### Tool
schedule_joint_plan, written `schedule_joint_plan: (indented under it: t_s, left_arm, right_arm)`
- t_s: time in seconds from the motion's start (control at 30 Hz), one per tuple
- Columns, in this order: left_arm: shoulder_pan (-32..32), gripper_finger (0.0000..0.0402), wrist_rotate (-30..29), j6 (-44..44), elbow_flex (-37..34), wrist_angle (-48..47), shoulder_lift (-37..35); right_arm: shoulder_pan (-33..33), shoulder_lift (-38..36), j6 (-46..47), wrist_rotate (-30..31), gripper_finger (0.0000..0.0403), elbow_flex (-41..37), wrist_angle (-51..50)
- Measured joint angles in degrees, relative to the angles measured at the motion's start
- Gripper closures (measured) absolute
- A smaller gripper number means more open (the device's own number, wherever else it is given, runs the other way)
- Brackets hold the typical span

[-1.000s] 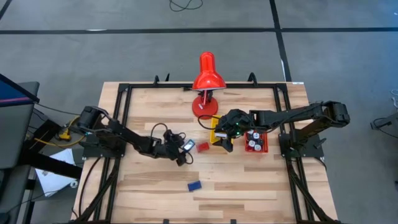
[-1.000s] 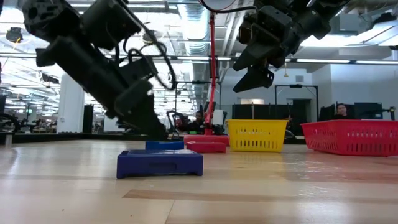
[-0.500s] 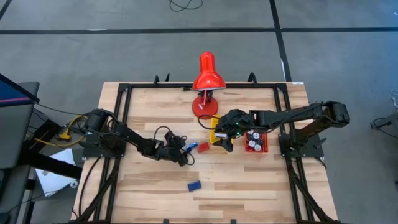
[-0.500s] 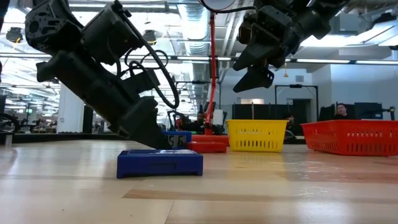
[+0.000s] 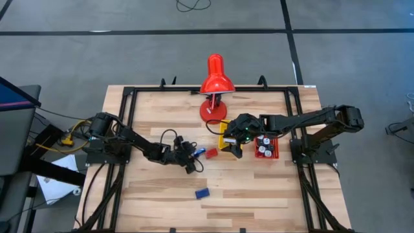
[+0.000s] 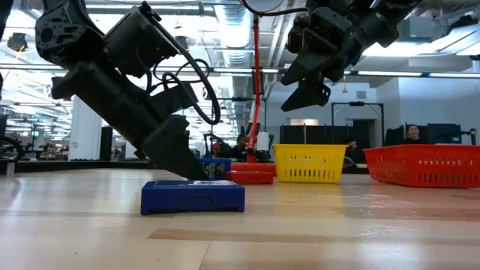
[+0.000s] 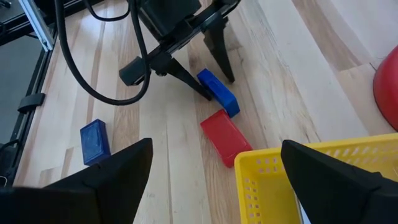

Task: Pick & Place Office items
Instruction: Put the top blue digital clock into the yellow bin

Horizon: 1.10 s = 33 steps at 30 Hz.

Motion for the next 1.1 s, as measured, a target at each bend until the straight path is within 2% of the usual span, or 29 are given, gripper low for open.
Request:
schedule_joint_plan:
  t_s: [0.07,0.3,0.43,0.6,0.67,0.8,1.1]
  left_arm:
    - [0.0,0.0252,0.1,0.1,0.0,0.0,0.0]
    - [-0.1,0.0349,0.5,0.3,-0.1,1.4,0.0]
    - [1.5,0.0348,7.7,0.2,-0.2,1.7,-1.7]
    - [3.8,0.0348,15.9,0.4,0.9,3.2,-4.6]
    - [4.6,0.0348,18.1,1.7,2.3,2.2,-4.9]
    - [5.4,0.0348,20.5,4.5,6.4,-0.5,-5.0]
    - [5.6,0.0347,21.4,8.7,13.2,-8.7,-5.0]
  right_arm:
    - [0.0,0.0,-0.1,0.0,0.0056,0.0,0.0]
    - [1.6,0.0,-10.1,0.0,0.0055,0.0,0.9]
    - [2.8,0.0,-10.4,0.8,0.0056,0.0,3.5]
    - [4.7,0.0,-13.4,8.1,0.0072,1.2,2.6]
    - [5.5,0.0,-13.8,8.9,0.0084,1.8,2.6]
    - [6.3,0.0,-12.5,8.9,0.0103,2.2,2.5]
    - [6.3,0.0,-7.3,9.0,0.0122,2.8,-2.6]
